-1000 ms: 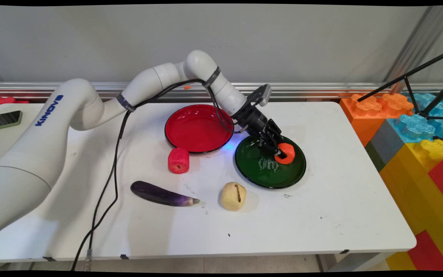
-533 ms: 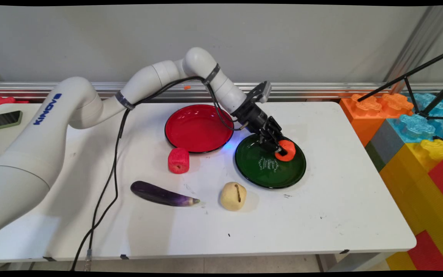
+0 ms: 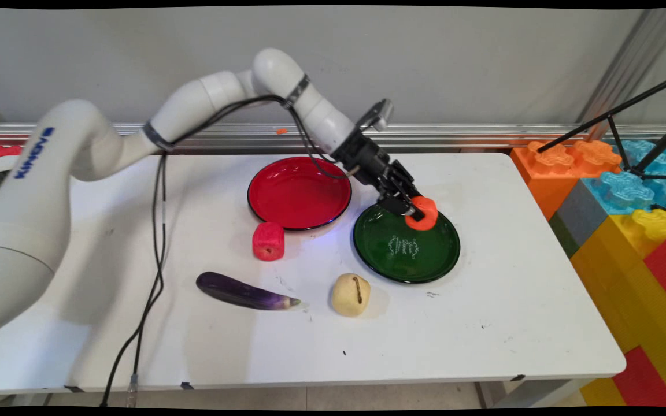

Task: Place the picked object on the table

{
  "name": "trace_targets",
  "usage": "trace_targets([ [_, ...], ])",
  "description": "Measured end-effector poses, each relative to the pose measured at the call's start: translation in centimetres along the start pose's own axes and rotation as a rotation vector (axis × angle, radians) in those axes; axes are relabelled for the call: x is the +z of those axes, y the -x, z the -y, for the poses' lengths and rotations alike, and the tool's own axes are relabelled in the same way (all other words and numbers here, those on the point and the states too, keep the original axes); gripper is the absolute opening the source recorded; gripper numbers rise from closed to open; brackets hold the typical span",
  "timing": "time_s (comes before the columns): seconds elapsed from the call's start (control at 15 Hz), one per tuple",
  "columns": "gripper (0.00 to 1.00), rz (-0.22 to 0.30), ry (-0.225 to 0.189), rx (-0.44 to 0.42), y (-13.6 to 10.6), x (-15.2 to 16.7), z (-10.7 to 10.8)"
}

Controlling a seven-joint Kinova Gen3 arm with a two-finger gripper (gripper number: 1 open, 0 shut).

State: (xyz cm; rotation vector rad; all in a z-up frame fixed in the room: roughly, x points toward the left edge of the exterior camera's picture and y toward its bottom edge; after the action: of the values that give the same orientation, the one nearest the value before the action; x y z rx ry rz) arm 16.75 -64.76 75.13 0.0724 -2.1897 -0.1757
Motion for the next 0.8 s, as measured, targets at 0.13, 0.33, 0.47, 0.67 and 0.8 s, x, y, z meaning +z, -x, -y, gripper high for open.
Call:
trace_targets([
  [0.13,0.00,0.000,0.016,-0.018,-0.1,-1.7,-1.5],
  [0.33,0.00,0.011,0.063,-0.043,0.6,-5.0,-5.0],
  [0.47,0.00,0.023,0.100,-0.054,1.5,-7.2,-7.4],
  [0.67,0.00,0.046,0.151,-0.065,3.2,-10.4,-10.8],
  [0.8,0.00,0.059,0.172,-0.068,4.2,-11.7,-12.2],
])
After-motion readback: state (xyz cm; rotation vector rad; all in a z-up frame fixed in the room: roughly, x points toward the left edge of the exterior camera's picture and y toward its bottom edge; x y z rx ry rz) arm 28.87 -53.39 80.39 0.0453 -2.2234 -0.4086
